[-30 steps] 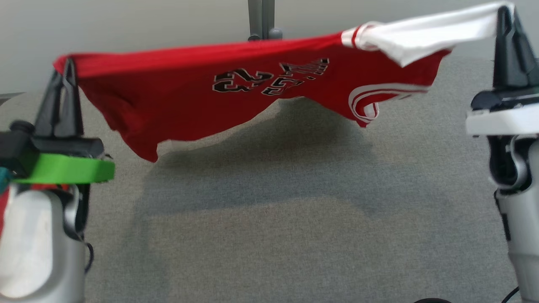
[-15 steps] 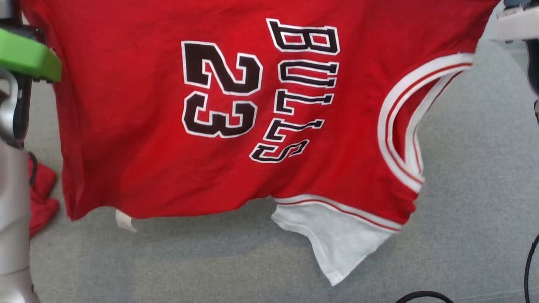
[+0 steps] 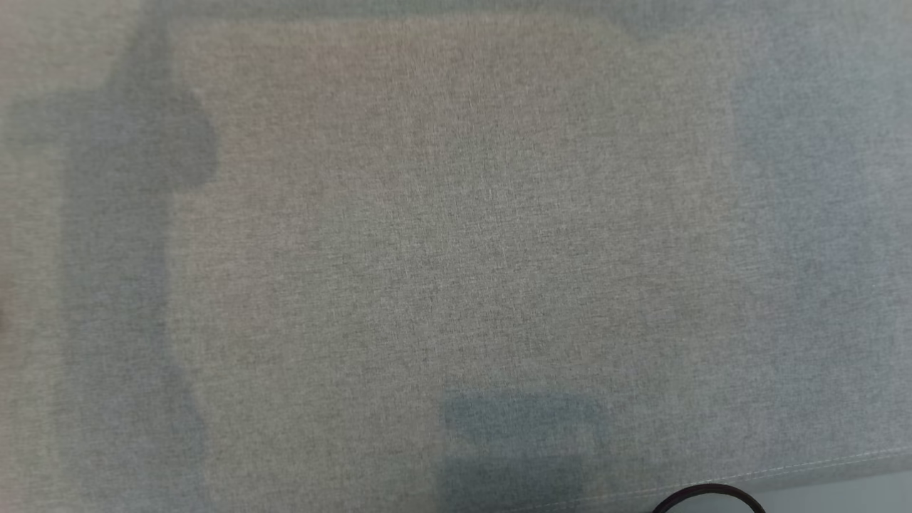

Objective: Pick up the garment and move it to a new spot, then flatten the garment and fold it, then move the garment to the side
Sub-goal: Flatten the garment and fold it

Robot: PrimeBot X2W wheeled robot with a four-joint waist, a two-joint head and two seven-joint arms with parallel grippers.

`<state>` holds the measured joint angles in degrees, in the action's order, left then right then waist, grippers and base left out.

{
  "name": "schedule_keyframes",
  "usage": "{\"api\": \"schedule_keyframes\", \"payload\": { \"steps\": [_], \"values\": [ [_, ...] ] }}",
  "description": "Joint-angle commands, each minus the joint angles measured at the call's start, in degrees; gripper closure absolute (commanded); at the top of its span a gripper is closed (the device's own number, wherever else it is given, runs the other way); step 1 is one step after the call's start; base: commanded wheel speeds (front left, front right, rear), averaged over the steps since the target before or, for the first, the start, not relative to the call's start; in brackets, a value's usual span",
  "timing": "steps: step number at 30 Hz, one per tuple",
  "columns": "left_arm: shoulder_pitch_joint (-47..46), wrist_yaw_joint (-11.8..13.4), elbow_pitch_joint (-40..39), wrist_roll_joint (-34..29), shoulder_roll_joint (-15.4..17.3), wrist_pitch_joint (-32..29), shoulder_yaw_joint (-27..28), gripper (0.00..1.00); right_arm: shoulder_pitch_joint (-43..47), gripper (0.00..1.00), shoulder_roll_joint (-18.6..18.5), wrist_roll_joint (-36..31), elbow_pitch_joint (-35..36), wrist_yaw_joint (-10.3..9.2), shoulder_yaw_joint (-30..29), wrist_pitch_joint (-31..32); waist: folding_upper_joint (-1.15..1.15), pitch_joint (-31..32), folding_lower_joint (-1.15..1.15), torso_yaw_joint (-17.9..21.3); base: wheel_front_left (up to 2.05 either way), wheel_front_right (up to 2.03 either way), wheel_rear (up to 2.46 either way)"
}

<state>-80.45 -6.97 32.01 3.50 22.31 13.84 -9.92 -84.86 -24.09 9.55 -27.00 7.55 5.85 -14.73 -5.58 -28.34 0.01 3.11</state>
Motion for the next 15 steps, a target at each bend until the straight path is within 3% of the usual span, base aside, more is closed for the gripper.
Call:
{"api": "schedule_keyframes", "payload": {
  "steps": [1,7,15],
  "values": [
    [0.3,0.7,1.9,0.0,0.3,0.7,0.0,1.00,-0.1,1.00,0.4,0.2,-0.7,-0.13,-0.5,-0.4,-0.01,-4.1,-0.01,1.1,0.00,0.00,0.00],
    [10.3,0.1,5.8,2.6,-1.3,1.3,-0.5,1.00,11.9,1.00,0.0,3.0,0.4,-0.13,2.2,-0.4,-0.01,-2.0,-0.01,1.2,0.00,0.00,0.00],
    [33.4,0.3,5.9,6.6,-7.7,1.3,2.0,1.00,37.6,1.00,1.6,7.9,1.1,-0.13,0.1,-0.4,-0.01,1.3,-0.01,0.6,0.00,0.00,0.00]
  ]
}}
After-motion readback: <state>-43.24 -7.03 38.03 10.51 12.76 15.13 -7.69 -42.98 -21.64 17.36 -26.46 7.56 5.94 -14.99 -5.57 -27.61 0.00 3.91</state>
